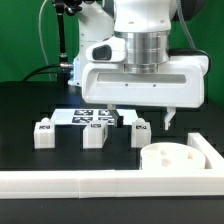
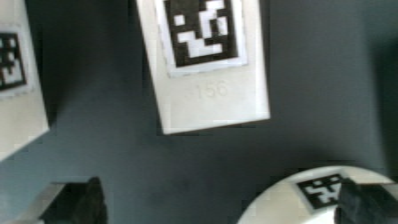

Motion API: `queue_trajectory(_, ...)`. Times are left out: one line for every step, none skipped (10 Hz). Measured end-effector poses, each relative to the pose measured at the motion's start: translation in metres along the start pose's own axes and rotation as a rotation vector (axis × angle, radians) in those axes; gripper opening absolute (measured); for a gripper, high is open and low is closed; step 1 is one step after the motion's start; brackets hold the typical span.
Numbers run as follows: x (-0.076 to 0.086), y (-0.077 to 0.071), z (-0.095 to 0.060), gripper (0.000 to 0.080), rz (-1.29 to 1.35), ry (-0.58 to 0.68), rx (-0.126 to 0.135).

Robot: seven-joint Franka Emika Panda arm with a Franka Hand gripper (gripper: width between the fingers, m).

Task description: Assemble stool

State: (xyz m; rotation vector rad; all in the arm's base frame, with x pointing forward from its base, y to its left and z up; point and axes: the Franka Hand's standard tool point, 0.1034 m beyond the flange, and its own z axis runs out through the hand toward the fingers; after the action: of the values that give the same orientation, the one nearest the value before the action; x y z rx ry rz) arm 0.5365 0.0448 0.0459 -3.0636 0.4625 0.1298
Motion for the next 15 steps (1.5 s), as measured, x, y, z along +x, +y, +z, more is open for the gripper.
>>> queue_trajectory(0.001, -0.001, -0.001, 0.0649, -0.002, 0.002, 0.001)
queue_trajectory(0.000, -0.001, 0.000, 0.0649, -0.005, 0.000, 0.001)
queue_trajectory(-0.004, 0.001, 0.002, 0.0649, -0.043, -0.067, -0.012)
queue_trajectory(-0.004, 0.001, 0.003, 0.0649, -0.093, -0.132, -0.022)
queue_trajectory(0.001, 0.000, 0.004, 0.0649, -0.142, -0.163, -0.022)
queue_trajectory(-0.003, 0.001, 0.006, 0.0649, -0.168, -0.231, -0.030)
queue_trajectory(-0.007, 0.002, 0.007, 0.0649, -0.152, -0.313, -0.037)
queue_trajectory(-0.008, 0.002, 0.007, 0.0649, -0.154, -0.382, -0.046)
queue_trajectory(-0.007, 0.002, 0.009, 0.0649, -0.154, -0.417, -0.051)
queue_trajectory(-0.015, 0.003, 0.010, 0.0649, -0.156, -0.501, -0.065)
queue_trajectory(-0.016, 0.004, 0.015, 0.0649, -0.154, -0.569, -0.075)
queue_trajectory(-0.015, 0.003, 0.019, 0.0649, -0.154, -0.600, -0.080)
queue_trajectory(-0.022, 0.005, 0.020, 0.0649, -0.156, -0.669, -0.091)
queue_trajectory(-0.024, 0.005, 0.022, 0.0649, -0.156, -0.723, -0.098)
queue_trajectory(-0.027, 0.006, 0.024, 0.0649, -0.156, -0.801, -0.108)
